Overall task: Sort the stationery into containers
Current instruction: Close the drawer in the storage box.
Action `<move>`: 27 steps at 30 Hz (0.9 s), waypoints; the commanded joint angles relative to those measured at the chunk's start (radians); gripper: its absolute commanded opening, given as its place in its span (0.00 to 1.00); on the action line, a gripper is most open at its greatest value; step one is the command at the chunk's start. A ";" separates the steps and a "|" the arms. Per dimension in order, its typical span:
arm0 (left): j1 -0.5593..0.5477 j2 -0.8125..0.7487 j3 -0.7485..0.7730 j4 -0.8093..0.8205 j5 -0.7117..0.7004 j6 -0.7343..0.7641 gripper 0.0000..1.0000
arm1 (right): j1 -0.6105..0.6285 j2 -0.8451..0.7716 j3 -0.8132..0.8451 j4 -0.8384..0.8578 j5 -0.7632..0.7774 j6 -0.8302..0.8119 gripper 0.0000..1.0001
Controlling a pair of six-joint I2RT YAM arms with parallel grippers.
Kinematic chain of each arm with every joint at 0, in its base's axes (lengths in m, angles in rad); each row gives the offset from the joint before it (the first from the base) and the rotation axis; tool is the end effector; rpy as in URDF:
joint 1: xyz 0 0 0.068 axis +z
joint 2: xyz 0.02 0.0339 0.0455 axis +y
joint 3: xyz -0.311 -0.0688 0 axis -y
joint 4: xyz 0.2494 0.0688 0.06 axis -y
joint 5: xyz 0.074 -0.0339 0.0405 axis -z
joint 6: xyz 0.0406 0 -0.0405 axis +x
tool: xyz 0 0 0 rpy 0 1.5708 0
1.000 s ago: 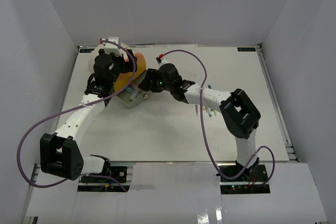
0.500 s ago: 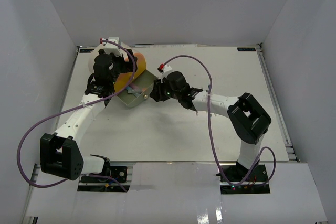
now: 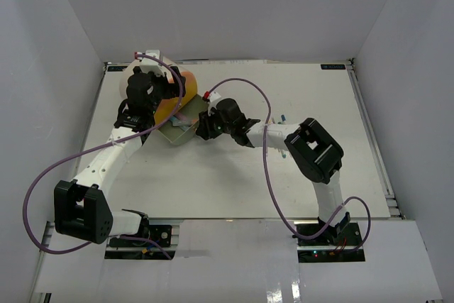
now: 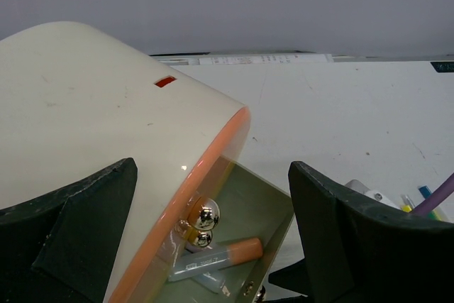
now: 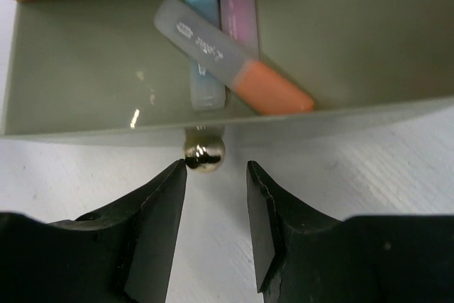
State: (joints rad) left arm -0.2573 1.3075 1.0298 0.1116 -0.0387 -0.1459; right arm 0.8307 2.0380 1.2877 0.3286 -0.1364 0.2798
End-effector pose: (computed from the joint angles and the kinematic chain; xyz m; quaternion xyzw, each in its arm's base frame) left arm 0.2986 -0.0769 0.3842 0.0300 0.7627 -0.1149 0.6358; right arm 0.3248 0.3638 0.2183 -0.2634 0.7958 0.3344 0.4306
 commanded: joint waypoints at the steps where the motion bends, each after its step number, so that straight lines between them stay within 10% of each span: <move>1: -0.005 -0.007 0.009 -0.043 0.069 -0.038 0.98 | -0.002 0.024 0.065 0.099 -0.023 -0.033 0.46; 27: -0.014 0.045 0.035 -0.105 0.111 -0.109 0.98 | -0.004 0.198 0.254 0.309 -0.108 -0.077 0.50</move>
State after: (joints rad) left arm -0.2642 1.3411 1.0637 0.1089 0.0456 -0.2256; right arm 0.8284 2.2204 1.5032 0.5137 -0.2214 0.2199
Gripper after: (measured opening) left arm 0.979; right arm 0.496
